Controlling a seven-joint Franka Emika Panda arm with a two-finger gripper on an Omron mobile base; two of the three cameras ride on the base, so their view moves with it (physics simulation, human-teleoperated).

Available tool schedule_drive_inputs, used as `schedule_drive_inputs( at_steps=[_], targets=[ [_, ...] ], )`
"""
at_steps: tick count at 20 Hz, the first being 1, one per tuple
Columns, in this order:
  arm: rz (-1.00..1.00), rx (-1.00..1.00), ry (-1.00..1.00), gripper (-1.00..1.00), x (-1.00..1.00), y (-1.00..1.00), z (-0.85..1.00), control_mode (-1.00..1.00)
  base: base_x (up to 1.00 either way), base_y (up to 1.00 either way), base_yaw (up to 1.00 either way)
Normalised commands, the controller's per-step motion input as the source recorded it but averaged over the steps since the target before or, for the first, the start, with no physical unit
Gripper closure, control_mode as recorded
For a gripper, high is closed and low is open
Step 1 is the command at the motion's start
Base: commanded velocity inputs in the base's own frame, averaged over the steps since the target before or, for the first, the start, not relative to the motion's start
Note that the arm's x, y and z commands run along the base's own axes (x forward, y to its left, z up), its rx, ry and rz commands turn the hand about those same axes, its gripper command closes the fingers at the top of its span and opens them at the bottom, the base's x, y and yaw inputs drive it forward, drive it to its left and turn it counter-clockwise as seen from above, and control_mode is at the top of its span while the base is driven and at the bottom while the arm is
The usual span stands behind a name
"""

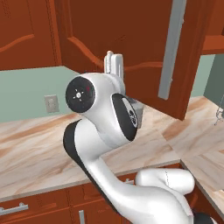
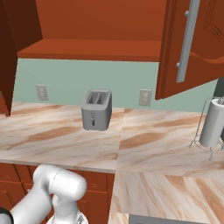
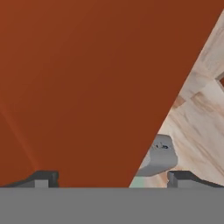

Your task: Close all open cabinet doors.

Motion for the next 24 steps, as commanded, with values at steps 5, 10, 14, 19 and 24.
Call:
schedule_drive_inputs(
  at_steps=[5,10,14,19,24],
  targets=[
    [0.03,0.00,0.00,-1.00,0.30,-0.55,0.00,-1.00,0.00,0.00,0.00],
    [0.09,0.06,0.01,-1.00,0.44,-0.54,0.00,-1.00,0.00,0.00,0.00],
    [0.14,0.05,0.10,-1.00,0.57,-0.44,0.00,-1.00,0.00,0.00,0.00],
    [0.13,0.00,0.23,-1.00,0.66,-0.37,0.00,-1.00,0.00,0.00,0.00],
    [0.18,0.00,0.20,-1.00,0.66,-0.26,0.00,-1.00,0.00,0.00,0.00]
  ],
)
